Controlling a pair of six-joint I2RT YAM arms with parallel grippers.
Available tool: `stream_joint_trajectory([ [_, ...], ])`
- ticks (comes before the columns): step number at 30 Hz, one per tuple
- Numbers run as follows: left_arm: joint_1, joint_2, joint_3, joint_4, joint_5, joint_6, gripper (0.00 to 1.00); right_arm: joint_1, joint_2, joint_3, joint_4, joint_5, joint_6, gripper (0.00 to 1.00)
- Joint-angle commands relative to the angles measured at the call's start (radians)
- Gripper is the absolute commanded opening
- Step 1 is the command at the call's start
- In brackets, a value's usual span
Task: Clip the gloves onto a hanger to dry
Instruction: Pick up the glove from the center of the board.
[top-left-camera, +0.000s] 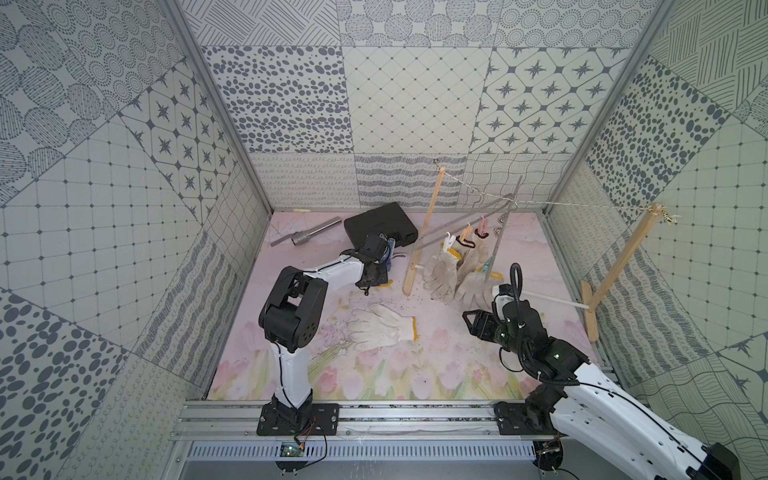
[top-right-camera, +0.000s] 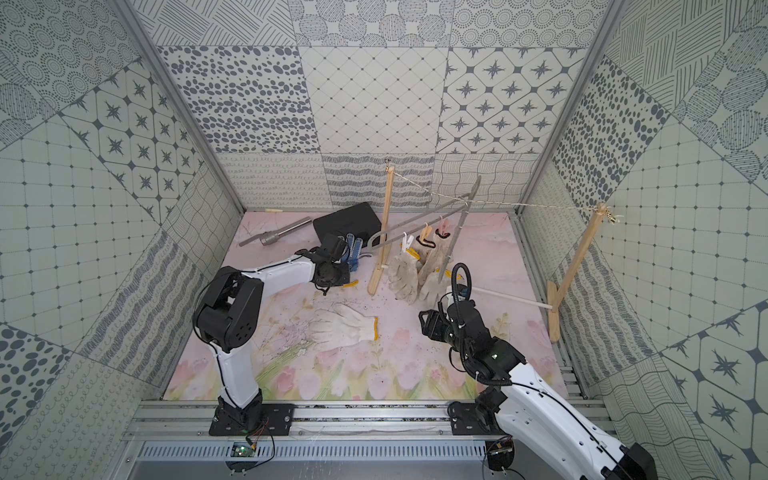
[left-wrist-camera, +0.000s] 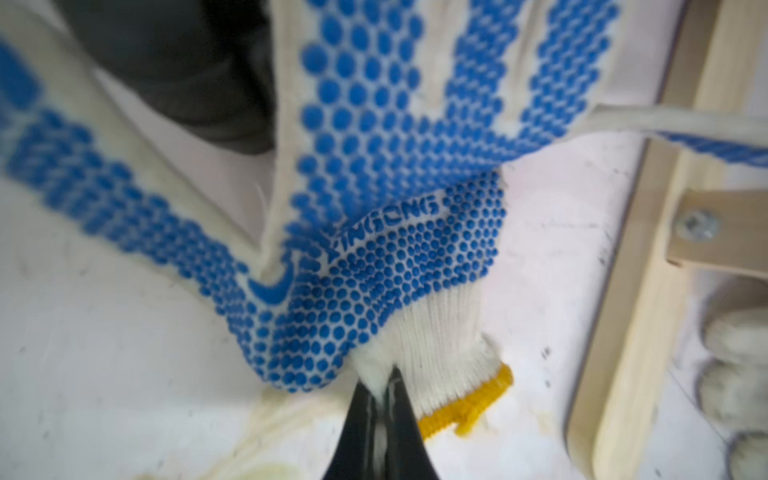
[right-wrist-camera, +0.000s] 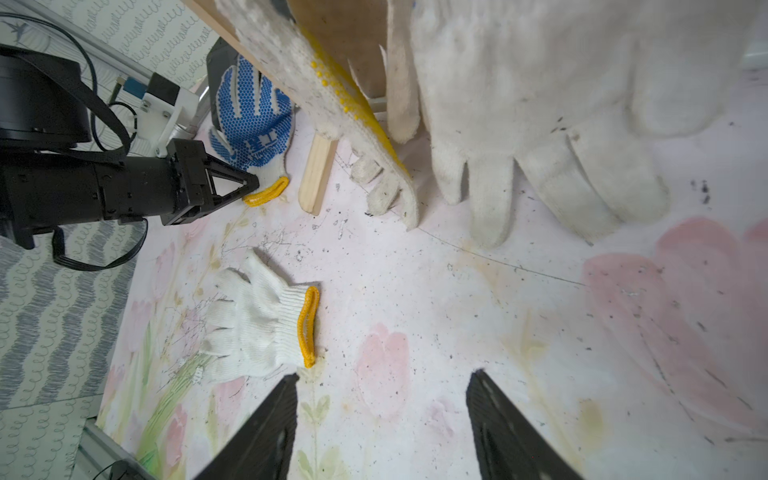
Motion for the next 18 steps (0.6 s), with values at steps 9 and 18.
stream_joint_trajectory([
  [9, -0.112, -0.424, -0.081, -0.18, 0.384, 0.051, 0.0, 0.151, 0.099, -0.149, 0.555, -0.211, -0.398, 0.64],
  [18, -0.132, -0.519, -0.032, -0.3, 0.628, 0.045, 0.0, 0.383, 0.161, -0.123, 0.661, -0.095, -0.795, 0.63],
])
